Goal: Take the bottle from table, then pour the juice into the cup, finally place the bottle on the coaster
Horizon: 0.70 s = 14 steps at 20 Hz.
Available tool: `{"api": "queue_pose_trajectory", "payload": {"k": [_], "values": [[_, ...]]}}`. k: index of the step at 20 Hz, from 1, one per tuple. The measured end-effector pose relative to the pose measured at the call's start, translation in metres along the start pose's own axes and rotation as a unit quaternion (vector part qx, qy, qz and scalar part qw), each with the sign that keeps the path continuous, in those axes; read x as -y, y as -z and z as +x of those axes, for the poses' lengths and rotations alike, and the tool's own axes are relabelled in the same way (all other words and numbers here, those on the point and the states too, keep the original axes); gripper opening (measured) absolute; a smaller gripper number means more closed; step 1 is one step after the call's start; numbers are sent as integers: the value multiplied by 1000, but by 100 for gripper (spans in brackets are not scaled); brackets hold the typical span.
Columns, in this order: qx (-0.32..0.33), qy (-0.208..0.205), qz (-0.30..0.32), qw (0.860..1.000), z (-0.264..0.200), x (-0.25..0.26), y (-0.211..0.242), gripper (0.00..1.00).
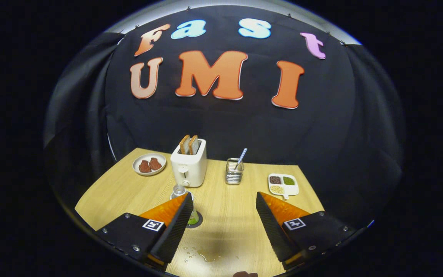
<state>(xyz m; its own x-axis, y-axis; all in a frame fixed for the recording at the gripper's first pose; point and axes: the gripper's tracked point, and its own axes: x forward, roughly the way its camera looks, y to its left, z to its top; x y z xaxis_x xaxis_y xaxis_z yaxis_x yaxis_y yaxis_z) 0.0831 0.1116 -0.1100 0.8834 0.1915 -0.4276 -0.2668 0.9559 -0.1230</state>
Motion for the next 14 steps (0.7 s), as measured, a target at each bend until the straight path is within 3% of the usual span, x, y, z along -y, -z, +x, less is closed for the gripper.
{"api": "queue_pose_trajectory", "payload": {"k": [6, 14], "values": [[68, 68, 19, 995, -69, 60, -58, 97], [111, 88, 12, 990, -113, 67, -84, 97]]}}
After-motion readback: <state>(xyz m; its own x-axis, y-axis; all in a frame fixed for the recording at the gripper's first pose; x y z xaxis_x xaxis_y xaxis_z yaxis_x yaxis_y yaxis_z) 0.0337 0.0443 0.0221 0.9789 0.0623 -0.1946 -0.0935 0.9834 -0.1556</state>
